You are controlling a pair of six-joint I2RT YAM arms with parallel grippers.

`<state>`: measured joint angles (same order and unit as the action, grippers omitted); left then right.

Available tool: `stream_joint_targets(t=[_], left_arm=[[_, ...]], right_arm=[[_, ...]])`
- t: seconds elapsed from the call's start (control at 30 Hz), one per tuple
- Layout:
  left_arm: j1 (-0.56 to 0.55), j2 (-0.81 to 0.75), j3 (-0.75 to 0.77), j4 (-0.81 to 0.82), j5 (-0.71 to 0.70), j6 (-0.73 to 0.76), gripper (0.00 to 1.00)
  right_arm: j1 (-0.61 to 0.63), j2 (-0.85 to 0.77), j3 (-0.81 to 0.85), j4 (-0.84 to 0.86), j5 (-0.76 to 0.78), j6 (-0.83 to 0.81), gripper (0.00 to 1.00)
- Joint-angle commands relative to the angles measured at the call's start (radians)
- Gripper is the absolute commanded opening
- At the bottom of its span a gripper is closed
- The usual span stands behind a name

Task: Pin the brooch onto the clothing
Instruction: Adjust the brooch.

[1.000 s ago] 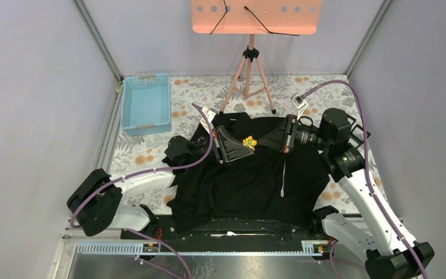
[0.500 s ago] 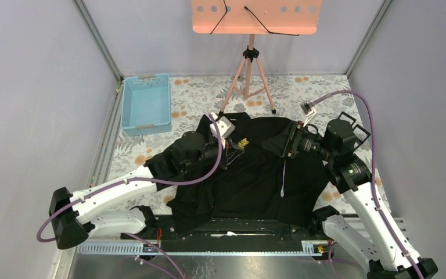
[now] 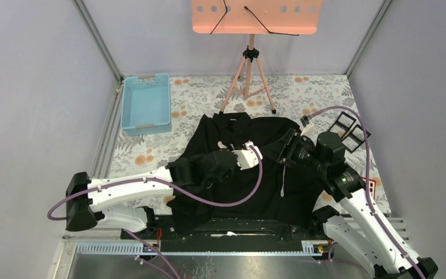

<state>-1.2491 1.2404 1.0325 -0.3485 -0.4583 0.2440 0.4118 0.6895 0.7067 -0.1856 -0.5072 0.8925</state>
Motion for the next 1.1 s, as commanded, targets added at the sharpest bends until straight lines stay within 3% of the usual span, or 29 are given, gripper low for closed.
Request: stream_joint_targets(t=[0.0, 0.27, 0.53, 1.07], left_arm=[[-0.017, 0.014, 0.051, 0.026, -0.096, 0.095, 0.0], [-0.03, 0.04, 0.058, 0.064, -0.032, 0.09, 0.0], [-0.043, 0.068, 0.057, 0.074, -0.037, 0.09, 0.0], [-0.133, 0.12, 0.033, 0.155, -0.244, 0.118, 0.01]], right_arm=[[0.058, -0.005, -0.046, 0.097, 0.098, 0.11, 0.58], [0.192, 0.107, -0.056, 0.243, 0.188, 0.182, 0.55], [0.248, 0.178, -0.054, 0.265, 0.239, 0.192, 0.49], [0.274, 0.221, -0.079, 0.275, 0.343, 0.216, 0.31]])
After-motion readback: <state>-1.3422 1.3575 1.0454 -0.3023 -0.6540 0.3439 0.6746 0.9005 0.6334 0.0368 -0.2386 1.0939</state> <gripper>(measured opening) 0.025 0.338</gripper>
